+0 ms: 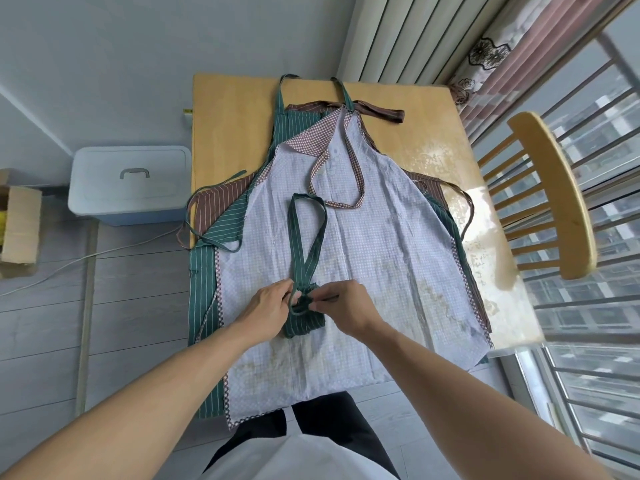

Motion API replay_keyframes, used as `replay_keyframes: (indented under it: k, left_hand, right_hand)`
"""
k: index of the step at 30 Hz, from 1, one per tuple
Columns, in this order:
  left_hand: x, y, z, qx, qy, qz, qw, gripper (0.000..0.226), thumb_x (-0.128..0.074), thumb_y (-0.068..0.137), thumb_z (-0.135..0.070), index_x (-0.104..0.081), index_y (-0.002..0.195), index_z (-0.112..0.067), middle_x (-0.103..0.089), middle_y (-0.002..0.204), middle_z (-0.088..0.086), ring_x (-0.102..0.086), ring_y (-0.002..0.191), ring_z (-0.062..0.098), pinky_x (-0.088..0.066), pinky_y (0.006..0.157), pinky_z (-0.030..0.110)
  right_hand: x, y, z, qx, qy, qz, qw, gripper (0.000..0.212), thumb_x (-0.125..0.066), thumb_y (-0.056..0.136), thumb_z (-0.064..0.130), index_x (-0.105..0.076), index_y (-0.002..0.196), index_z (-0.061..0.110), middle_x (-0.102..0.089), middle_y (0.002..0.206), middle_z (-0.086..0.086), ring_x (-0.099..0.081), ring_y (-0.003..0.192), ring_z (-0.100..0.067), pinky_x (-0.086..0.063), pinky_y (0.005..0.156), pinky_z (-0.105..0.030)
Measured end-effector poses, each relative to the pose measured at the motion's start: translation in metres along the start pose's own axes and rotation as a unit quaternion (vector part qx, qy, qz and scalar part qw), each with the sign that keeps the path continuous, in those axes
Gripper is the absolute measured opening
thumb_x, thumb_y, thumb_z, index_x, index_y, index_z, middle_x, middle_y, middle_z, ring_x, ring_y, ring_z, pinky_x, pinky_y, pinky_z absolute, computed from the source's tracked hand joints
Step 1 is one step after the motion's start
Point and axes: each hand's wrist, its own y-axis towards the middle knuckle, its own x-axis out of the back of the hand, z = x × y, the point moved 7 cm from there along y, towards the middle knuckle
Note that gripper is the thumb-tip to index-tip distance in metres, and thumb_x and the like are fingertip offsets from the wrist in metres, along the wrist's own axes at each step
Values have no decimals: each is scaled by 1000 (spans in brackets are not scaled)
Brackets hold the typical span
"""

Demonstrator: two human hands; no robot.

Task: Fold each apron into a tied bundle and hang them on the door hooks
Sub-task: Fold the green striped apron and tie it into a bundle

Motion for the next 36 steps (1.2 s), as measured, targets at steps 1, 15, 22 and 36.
replay_keyframes:
  k: [1,15,22,36]
  left_hand:
    - [0,1,1,3,0,1,1000,20,-40,104,-5,-55,90,-8,-61,85,1,-55,75,11,-42,66,21]
    - [-1,2,-3,-3,74,25,997,21,-33,106,-16,-51,95,-14,-58,89,0,-59,83,18,-53,78,39]
    - [-7,0,-3,-25,76,48,996,16,-46,104,-21,-61,103,-15,-55,100,-9,-58,92,13,-50,85,30]
    - [-7,1,-4,-38,61,55,996,18,-50,104,-26,-60,92,-19,-53,98,-14,-57,90,9,-46,82,25]
  right_hand:
    - [-4,1,3,17,-13,-16,1000,18,-79,86,12,-81,104,16,-78,98,5,-72,88,-6,-59,85,-26]
    - [-29,5,47,397,-418,-60,815,16,-76,82,7,-61,84,12,-57,67,1,-50,63,-17,-50,64,-30]
    - [-30,11,35,321,-375,1,869,15,-66,91,1,-54,88,11,-59,70,-2,-50,64,-18,-53,51,-37]
    - [-6,21,-2,-158,121,26,980,15,-73,87,20,-75,73,14,-72,72,1,-65,71,-12,-56,66,-28]
